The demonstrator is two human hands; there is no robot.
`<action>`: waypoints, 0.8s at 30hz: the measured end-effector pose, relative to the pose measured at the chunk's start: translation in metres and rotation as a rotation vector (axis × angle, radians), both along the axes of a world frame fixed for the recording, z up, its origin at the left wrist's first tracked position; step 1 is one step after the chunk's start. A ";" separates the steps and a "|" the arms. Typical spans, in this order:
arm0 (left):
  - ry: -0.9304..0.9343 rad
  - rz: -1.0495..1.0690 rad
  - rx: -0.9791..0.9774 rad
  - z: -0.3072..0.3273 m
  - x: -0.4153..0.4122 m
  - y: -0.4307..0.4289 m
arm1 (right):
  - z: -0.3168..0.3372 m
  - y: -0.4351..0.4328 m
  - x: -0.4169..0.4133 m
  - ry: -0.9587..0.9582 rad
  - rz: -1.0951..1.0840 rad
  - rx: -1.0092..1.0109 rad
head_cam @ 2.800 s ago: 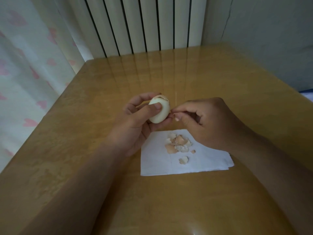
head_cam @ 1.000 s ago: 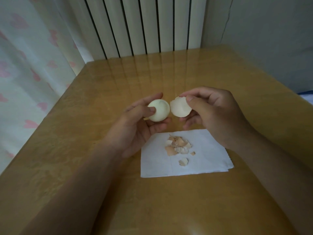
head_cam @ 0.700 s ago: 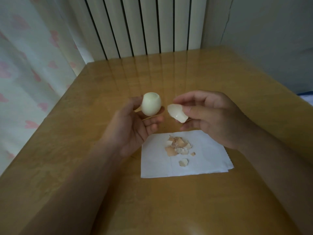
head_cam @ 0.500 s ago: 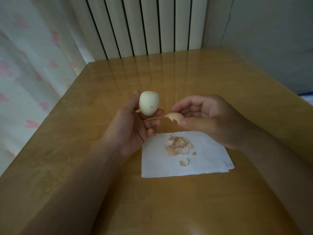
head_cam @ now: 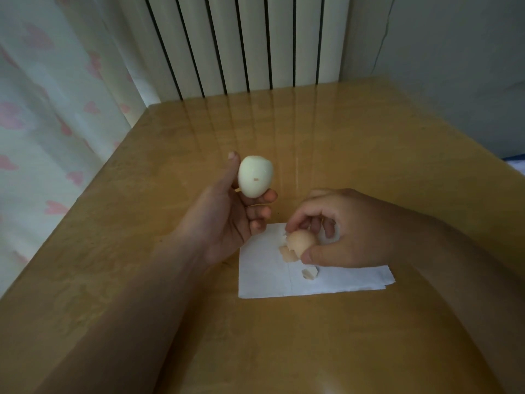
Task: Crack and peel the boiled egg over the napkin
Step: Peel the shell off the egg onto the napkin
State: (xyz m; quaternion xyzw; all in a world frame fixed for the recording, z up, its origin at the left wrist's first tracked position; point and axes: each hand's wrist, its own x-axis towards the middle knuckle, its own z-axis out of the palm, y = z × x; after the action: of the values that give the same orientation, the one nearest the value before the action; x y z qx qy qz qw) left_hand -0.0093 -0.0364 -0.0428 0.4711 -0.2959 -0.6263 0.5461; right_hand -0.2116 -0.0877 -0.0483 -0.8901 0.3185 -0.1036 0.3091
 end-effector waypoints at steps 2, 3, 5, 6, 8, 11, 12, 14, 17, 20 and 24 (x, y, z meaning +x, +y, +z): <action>-0.009 -0.015 -0.003 -0.001 0.000 0.000 | -0.001 0.000 0.000 0.046 0.015 -0.032; -0.011 -0.021 -0.002 -0.001 0.000 0.000 | -0.001 0.001 0.000 0.065 0.022 -0.039; -0.014 -0.042 -0.003 -0.002 0.000 -0.001 | -0.001 0.000 -0.002 0.113 0.041 -0.050; -0.017 -0.057 -0.006 -0.002 0.000 -0.001 | -0.001 0.000 -0.002 0.131 0.045 -0.061; -0.024 -0.086 -0.017 -0.003 0.000 -0.001 | 0.000 -0.001 -0.002 0.061 0.005 -0.113; -0.023 -0.126 -0.043 -0.005 -0.002 -0.001 | 0.001 -0.001 0.003 -0.392 -0.129 -0.292; -0.019 -0.148 -0.059 -0.005 -0.002 -0.001 | 0.002 0.001 0.005 -0.532 -0.162 -0.327; -0.017 -0.209 -0.094 -0.006 -0.003 0.001 | 0.002 0.007 0.011 -0.719 -0.197 -0.318; -0.017 -0.284 -0.127 -0.006 -0.006 0.003 | 0.000 0.013 0.015 -0.827 -0.222 -0.293; -0.012 -0.330 -0.159 -0.008 -0.007 0.003 | 0.001 0.014 0.016 -0.839 -0.229 -0.285; -0.007 -0.359 -0.163 -0.008 -0.007 0.004 | 0.002 0.015 0.017 -0.841 -0.227 -0.333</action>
State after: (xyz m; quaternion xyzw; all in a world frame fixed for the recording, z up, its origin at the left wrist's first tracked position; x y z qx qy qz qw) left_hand -0.0163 -0.0327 -0.0510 0.3673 -0.4268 -0.6859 0.4610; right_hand -0.1948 -0.0722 -0.0462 -0.7678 0.2398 -0.5385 0.2509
